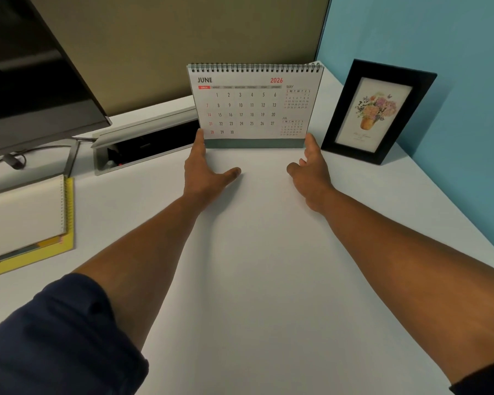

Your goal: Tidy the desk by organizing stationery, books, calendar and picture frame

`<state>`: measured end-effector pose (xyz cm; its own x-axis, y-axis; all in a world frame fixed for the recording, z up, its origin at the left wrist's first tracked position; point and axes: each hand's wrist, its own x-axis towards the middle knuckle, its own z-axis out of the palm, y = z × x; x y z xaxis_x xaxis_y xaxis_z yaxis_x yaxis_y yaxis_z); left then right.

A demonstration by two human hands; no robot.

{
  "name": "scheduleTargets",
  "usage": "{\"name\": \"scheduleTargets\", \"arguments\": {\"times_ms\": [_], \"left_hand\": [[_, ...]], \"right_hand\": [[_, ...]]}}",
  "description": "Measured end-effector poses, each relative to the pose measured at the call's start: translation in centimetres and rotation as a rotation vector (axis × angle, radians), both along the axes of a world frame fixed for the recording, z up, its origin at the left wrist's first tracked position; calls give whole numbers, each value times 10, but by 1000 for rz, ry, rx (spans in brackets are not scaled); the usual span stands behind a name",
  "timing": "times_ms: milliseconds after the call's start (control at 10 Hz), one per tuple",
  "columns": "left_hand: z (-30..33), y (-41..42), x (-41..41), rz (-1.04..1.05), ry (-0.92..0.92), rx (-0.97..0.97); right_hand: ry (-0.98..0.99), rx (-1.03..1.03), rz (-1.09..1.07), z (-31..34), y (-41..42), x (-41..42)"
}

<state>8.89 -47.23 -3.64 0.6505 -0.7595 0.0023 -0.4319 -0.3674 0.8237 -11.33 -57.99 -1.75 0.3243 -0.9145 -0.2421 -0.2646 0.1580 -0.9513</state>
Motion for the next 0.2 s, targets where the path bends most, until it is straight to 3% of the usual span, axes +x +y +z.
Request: {"name": "scheduleTargets", "arguments": {"times_ms": [200], "left_hand": [[1,0,-1,27,-13,-21]], "right_hand": [[4,4,-16,6,2,0]]}}
